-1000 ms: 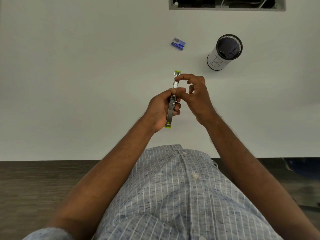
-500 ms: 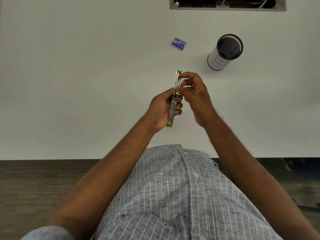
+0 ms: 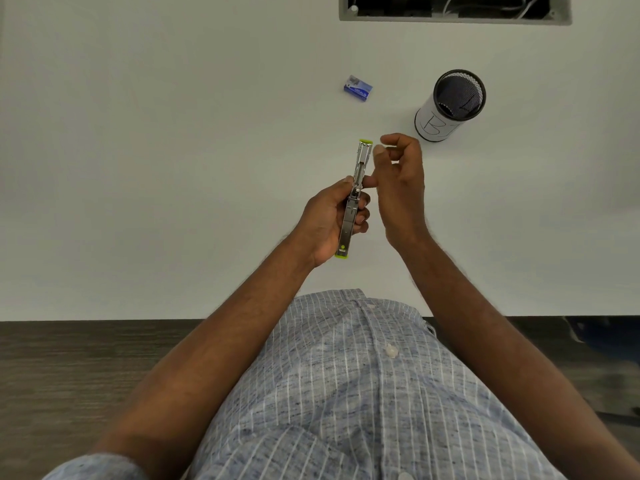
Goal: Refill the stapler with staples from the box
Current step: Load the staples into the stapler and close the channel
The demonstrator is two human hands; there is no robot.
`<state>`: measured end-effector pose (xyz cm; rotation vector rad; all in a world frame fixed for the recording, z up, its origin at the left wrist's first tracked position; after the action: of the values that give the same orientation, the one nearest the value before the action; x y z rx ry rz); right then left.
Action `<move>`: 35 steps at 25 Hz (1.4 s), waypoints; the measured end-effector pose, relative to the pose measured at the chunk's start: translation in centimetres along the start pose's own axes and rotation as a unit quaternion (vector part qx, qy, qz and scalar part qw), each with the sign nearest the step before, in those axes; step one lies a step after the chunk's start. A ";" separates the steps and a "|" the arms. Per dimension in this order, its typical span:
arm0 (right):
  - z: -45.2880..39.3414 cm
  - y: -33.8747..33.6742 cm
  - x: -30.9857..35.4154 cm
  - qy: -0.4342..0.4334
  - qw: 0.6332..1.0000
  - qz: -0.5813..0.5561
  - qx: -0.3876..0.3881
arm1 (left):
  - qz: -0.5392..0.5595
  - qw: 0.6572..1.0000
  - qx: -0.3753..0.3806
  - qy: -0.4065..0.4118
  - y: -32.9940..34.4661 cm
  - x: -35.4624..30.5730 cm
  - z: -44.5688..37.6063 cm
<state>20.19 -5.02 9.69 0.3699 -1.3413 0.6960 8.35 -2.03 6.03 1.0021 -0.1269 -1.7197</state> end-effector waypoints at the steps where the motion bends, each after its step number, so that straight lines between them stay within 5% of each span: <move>1: 0.2 -0.1 -0.1 0.004 1.000 -0.006 0.009 | 0.007 1.000 -0.001 0.004 0.0 -0.1 0.0; 6: 2.4 1.0 0.6 -0.067 0.984 0.049 0.155 | 0.011 0.999 -0.027 0.030 -1.0 -0.8 -0.1; 13: 0.6 1.0 0.1 0.007 0.996 -0.017 0.092 | 0.015 1.000 -0.010 0.007 -0.1 0.0 0.1; 23: 0.7 1.2 -0.9 0.044 0.989 -0.054 0.129 | 0.042 0.999 -0.011 -0.006 0.1 0.3 0.3; 27: 1.2 0.3 -1.5 0.046 0.973 -0.021 0.224 | 0.130 0.992 -0.006 -0.005 -0.1 -1.2 0.2; 31: 3.3 1.0 -3.2 0.053 0.899 0.162 0.404 | 0.199 0.980 0.004 -0.002 -0.5 -2.2 0.0; 35: 3.7 2.1 -1.8 0.027 0.906 0.138 0.398 | 0.184 0.983 0.027 -0.001 -0.1 -2.2 0.0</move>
<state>15.87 -6.17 8.40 0.8107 -1.0114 1.4861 8.40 -0.12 7.15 0.9500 -0.3412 -1.3851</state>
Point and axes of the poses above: each hand's wrist, its own z-axis away from the middle knuckle, its own y-axis out of the palm, x = y × z, the point moved 8 cm from there along -z, towards the middle knuckle, and after that the axes turned 3 degrees about -z, right-handed, at the moved point
